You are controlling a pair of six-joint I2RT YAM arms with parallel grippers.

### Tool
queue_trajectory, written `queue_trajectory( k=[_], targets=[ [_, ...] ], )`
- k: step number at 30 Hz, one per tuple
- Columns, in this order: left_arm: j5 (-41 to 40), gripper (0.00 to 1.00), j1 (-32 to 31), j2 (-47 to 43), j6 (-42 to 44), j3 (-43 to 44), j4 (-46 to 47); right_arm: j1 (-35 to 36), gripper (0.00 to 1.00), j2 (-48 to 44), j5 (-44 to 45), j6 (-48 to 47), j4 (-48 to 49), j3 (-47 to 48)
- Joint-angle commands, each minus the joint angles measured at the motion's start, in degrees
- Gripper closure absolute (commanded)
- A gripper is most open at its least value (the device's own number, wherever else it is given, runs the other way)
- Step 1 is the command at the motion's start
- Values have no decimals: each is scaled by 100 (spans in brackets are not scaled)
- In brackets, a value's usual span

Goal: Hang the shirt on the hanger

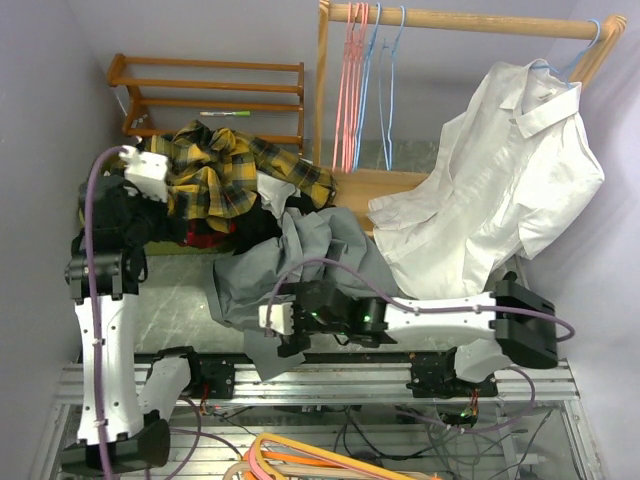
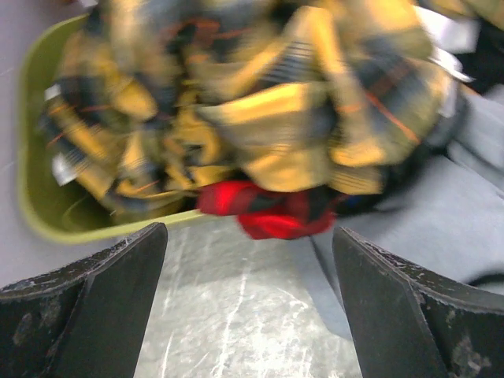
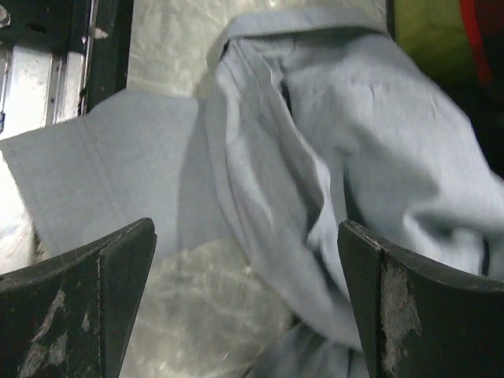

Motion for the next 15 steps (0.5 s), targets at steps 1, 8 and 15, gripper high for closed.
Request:
queue_trajectory(
  k=[1,8,15],
  targets=[
    [47,3,1228,129,-753,503,313,-144,0,886,-822,-1035,-329,1105],
    [852,3,1723,91,-601,893,-227,-404,6,2442,-1602,-1500,-1897,3137],
    [895,3,1700,70,-539,810,-218,-485,21,3257,-2017,-1656,-3024,4019]
  ],
)
